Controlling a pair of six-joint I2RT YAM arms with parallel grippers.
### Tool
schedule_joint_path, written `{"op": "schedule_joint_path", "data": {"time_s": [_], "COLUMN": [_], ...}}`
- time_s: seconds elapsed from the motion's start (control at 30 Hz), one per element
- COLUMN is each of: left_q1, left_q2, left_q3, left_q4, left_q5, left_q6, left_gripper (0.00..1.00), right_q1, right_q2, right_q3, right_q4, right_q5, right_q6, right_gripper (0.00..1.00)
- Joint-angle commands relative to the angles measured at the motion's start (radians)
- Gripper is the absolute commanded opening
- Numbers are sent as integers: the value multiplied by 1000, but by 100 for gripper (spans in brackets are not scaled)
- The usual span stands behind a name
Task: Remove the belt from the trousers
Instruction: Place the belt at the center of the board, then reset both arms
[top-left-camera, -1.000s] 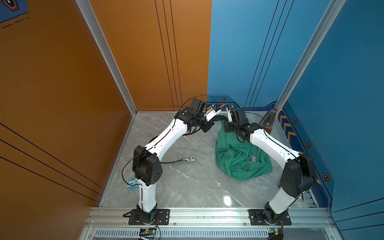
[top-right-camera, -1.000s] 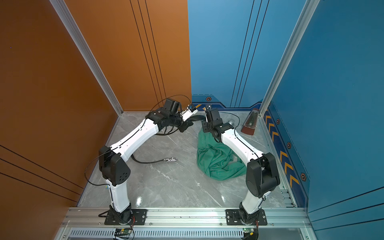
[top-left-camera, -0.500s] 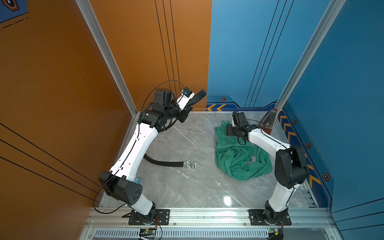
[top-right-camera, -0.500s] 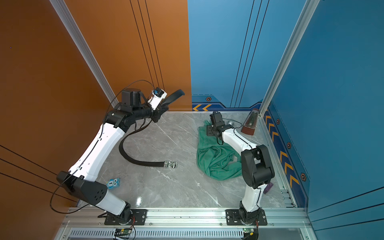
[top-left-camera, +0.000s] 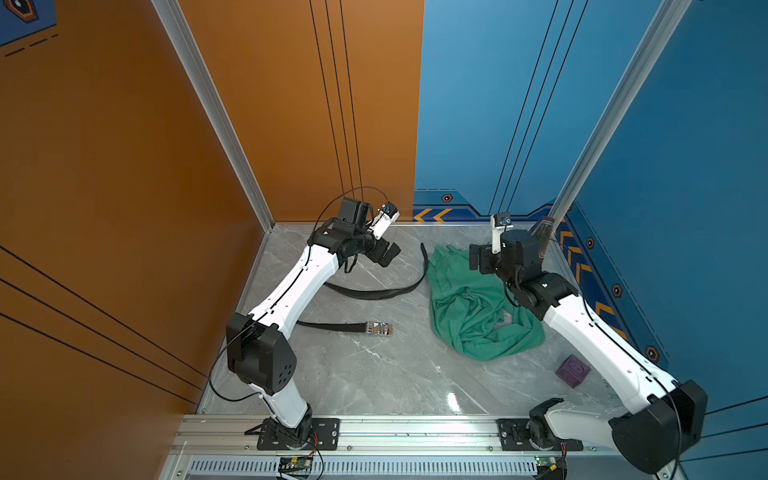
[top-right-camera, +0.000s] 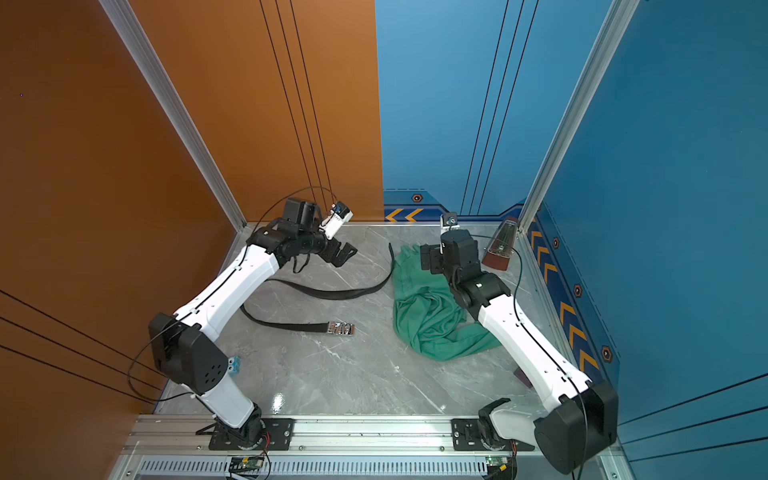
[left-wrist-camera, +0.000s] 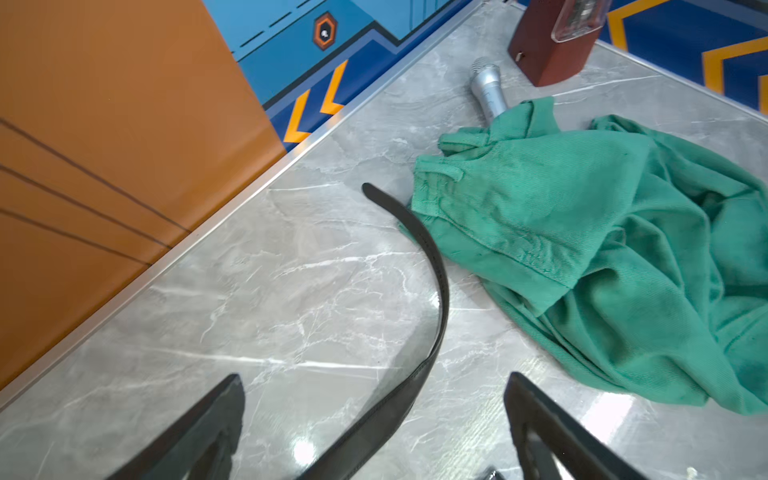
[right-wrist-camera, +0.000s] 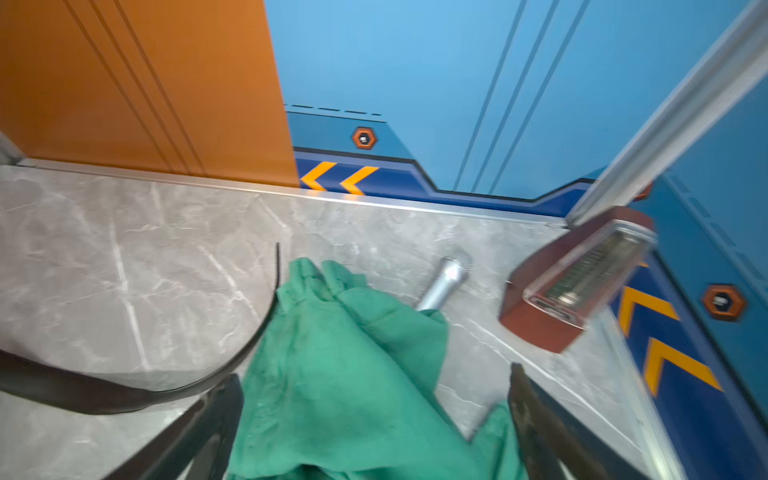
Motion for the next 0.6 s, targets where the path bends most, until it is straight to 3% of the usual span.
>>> {"op": "schedule_joint_path", "data": {"time_s": [0.0,0.1,0.2,0.23,0.33,0.4,0.5,0.57], "left_q1": [30,67,134,156,229,258,306,336], "left_q2": [-122,-277,-404,-418,-447,-451,-387,-328], "left_q3": [-213,-572,-943,-1006,-1069,-1089,-1099,-1149], "left_q4": [156,467,825,869,874,914,958,1091], "left_q5": [-208,-317,-297,-313,-312,-272,-209,-153], "left_q6": [-106,-185,-238,-275,-327,-289,-258,-263], "left_gripper": [98,98,98,98,98,98,98,98], "right_q1": [-88,-196,-253,-255,-259,-283,-340,-368], "right_q2": [-75,-164,-202,-207,-199,-171,-64,26], "right_q3": [-199,-399,-532,-568,-678,-719,-736,-729], "right_q4": [29,154,308,367,592,728,880,943], "right_q5": [100,63,-19,-22,-21,-51,-123,-156], "right_q6": [-48,-9,8,5,-19,-24,12,11], "right_gripper": [100,100,100,100,100,100,100,100]}}
